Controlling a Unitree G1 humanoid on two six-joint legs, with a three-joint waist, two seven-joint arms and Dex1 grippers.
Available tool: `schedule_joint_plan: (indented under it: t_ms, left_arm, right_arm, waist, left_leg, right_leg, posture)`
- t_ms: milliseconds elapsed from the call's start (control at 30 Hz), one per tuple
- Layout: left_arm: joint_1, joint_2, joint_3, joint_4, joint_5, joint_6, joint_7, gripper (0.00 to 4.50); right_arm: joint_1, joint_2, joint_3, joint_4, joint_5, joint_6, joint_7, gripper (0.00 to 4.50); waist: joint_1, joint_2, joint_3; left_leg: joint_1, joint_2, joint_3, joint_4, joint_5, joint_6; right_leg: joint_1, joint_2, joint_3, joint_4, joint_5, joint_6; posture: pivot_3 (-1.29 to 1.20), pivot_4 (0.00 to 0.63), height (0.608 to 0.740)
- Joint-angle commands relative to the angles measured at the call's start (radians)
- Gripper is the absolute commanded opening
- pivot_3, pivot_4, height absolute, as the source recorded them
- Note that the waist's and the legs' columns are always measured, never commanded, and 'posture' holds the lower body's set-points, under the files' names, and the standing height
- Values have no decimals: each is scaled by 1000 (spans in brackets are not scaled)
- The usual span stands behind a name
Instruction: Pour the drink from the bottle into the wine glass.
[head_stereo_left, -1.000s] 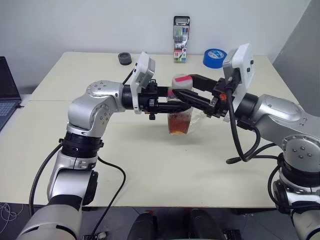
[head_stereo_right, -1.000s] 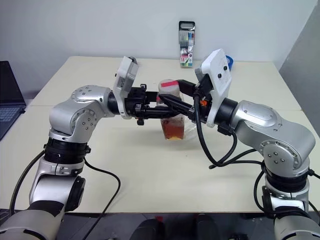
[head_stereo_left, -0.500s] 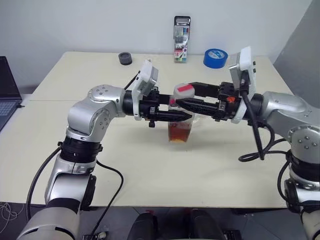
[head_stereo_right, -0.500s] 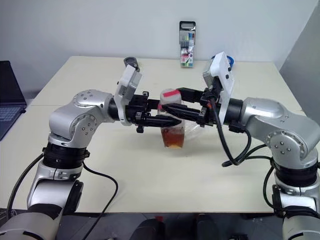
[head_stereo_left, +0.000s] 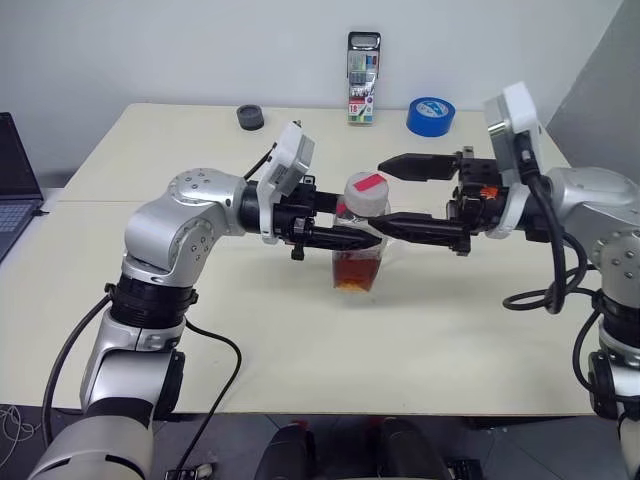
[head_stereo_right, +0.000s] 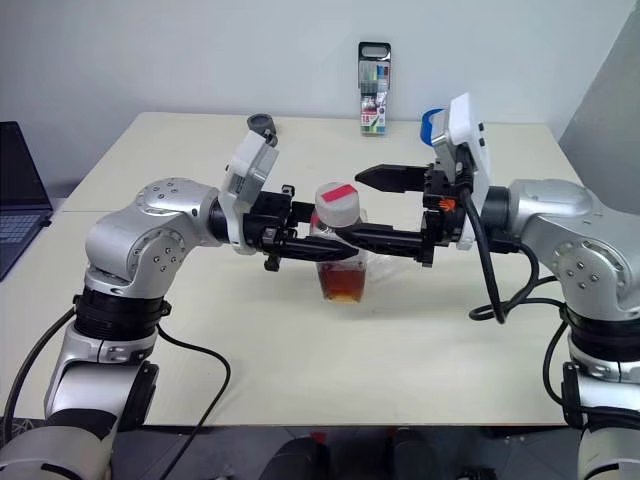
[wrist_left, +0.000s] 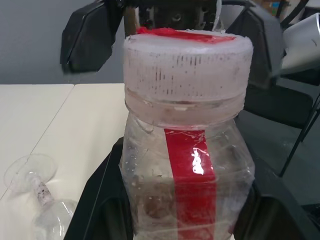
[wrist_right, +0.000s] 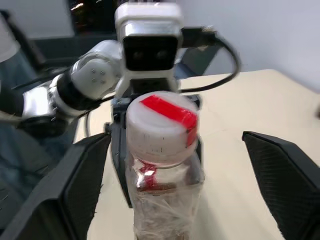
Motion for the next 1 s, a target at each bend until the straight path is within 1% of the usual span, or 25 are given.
schedule_joint_plan:
  t_ms: [33,100,200,567,733,1000]
  left_arm:
    - [-10,-2,35,-24,-14,-22,13,1932]
    - [-13,-9,30,-14,-8,-31,15,1932]
    - [-20,-21,23,-1,-1,-43,18,1932]
    - [-39,-53,16,37,18,-73,28,1932]
    - [-42,-58,21,52,31,-86,31,1932]
    - [-42,-64,25,63,37,-96,35,1932]
  right_arm:
    - [11,55,-71,-113,78,36,-201,4459]
    - [19,86,-57,-154,89,40,-267,4459]
    - [16,122,-18,-178,48,20,-327,4459]
    - [8,139,28,-140,-46,-39,-333,4459]
    - [33,94,11,-134,-67,-45,-296,4459]
    - [74,38,-40,-161,-29,-25,-300,4459]
  waist:
    - [-1,0,0]
    - [-1,0,0]
    - [-1,0,0]
    - [-1,0,0]
    - [0,0,0]
    - [-1,0,0]
  left_leg:
    - [0,0,0,0,0,0]
    - [0,0,0,0,0,0]
    - [0,0,0,0,0,0]
    - [0,0,0,0,0,0]
    - [0,0,0,0,0,0]
    - [0,0,0,0,0,0]
  right_leg:
    - [0,0,0,0,0,0]
    - [0,0,0,1,0,0]
    - [0,0,0,0,0,0]
    - [0,0,0,0,0,0]
    - [0,0,0,0,0,0]
    - [0,0,0,0,0,0]
  posture:
    - [0,150,740]
    - [0,150,740]
    - [0,150,740]
    - [0,150,740]
    - [0,150,740]
    - [0,150,740]
